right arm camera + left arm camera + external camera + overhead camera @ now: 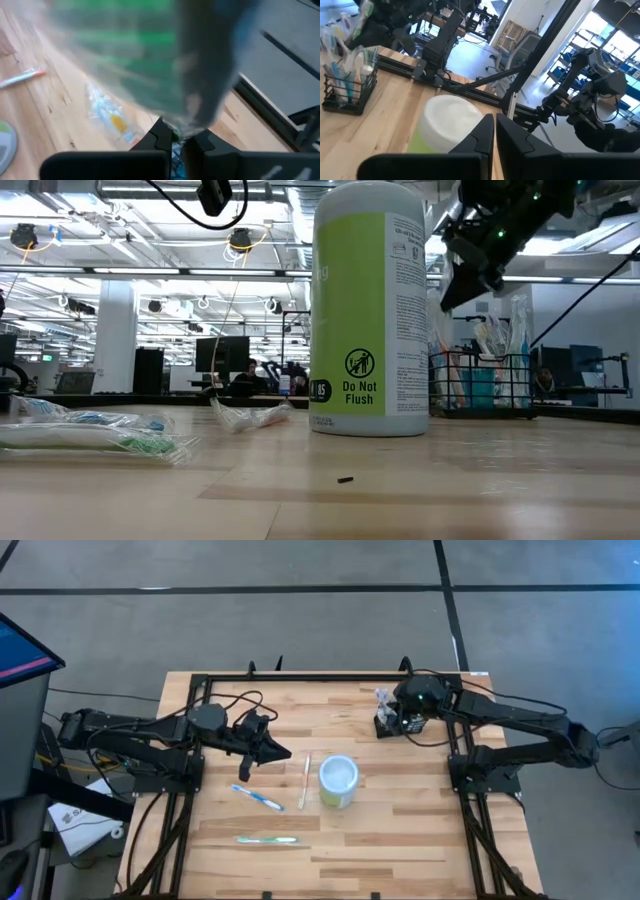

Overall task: Pick & Place toothbrushing station
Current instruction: Put the green toothbrush into the wire organizer

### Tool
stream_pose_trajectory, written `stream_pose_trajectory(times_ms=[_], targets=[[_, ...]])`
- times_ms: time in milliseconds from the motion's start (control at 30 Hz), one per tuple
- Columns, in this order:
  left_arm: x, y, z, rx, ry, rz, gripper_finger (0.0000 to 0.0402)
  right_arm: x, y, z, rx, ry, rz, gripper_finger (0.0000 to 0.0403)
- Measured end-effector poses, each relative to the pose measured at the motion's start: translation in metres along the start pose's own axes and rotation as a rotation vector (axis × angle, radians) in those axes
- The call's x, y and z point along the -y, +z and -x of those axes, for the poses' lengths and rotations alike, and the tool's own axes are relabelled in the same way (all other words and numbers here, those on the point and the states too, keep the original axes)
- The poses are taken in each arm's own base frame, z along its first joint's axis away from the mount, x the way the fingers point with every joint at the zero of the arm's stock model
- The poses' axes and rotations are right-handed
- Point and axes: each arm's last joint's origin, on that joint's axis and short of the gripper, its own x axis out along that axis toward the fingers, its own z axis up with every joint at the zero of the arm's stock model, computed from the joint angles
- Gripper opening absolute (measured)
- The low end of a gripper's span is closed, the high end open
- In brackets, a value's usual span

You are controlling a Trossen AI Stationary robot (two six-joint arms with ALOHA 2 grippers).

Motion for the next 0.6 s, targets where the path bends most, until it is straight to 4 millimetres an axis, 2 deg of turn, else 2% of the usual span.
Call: stream_pose_trajectory(times_ms=[600], targets=[[0.0, 0.0, 0.0, 0.0, 0.0, -0.002, 0.0011, 0.013, -0.021, -0.022, 0.015, 0.07, -0.072, 0.0012]])
